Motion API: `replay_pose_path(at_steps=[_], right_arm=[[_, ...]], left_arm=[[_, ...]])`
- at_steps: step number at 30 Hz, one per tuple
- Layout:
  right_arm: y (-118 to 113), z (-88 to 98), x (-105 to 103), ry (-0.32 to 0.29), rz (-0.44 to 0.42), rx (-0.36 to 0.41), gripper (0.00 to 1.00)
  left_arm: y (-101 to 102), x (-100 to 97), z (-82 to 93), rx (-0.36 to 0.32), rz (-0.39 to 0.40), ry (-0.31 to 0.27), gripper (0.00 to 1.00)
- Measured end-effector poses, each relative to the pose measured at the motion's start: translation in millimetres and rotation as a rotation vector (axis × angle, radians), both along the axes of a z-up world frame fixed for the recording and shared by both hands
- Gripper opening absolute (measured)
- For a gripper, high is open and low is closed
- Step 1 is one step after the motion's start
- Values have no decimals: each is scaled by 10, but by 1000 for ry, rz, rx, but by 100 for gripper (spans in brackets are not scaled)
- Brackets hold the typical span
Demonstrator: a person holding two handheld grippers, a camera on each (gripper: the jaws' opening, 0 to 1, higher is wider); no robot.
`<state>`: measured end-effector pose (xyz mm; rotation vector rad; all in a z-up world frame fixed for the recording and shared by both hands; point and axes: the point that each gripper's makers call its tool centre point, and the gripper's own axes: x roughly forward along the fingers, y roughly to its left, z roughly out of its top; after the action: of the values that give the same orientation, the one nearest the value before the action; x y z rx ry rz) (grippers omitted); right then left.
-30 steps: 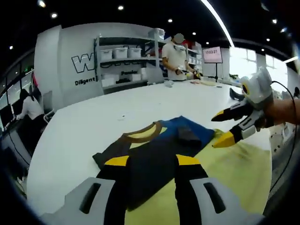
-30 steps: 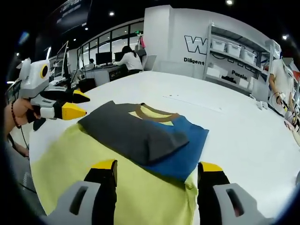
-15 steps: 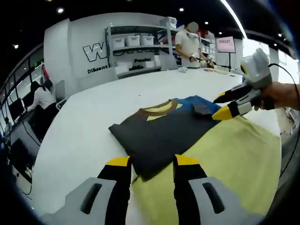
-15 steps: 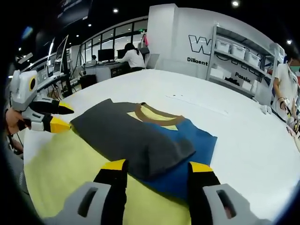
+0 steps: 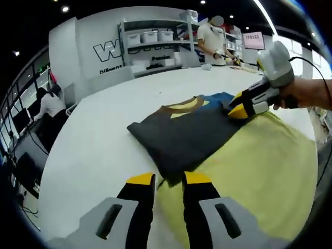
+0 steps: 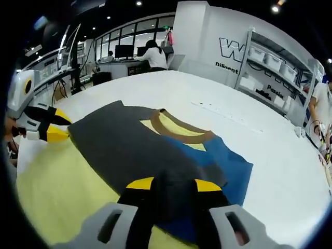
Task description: Fold the garment on the visible template until the final outline fits inside the template.
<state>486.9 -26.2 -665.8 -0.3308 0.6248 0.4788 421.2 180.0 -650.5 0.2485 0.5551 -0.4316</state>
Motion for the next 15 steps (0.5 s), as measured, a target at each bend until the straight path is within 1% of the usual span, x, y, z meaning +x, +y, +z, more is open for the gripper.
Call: replay_pose_path(at_steps=[2,4,5,6,7,8,9,11,12,13,15], right_arm=[[-25,-17,14,1,-3,-16,14],[-34,-25,13,2,-3,-21,10],[-45,-34,9,5,0,-31,7],[-47,-32,9,5,-1,-32,0],[-70,-23,12,0,-9,-43,0],[-85,-7,17,-7,-16,-47,0],[-100,18,10,-8,-22,-40,0],[-129,50,-2,-9,-37,-29,0],[-139,59,-6,-11,-41,-29,0],[-234,122,-29,-24,-81,-35,0],[-304,161,-57,-27,-106,-31,0]], left_arm=[[-7,18,-36,-20,8,14,13],[-13,18,-41,-2,-1,7,11],[-4,22,-55,19,-5,1,10],[4,25,-60,20,-1,2,7],[20,29,-70,21,6,7,2],[84,44,-78,44,28,3,0],[44,35,-93,28,12,14,0],[63,40,-85,7,30,18,0],[58,42,-82,-17,38,22,0],[68,44,-90,-19,44,25,0],[77,38,-102,-16,53,29,0]])
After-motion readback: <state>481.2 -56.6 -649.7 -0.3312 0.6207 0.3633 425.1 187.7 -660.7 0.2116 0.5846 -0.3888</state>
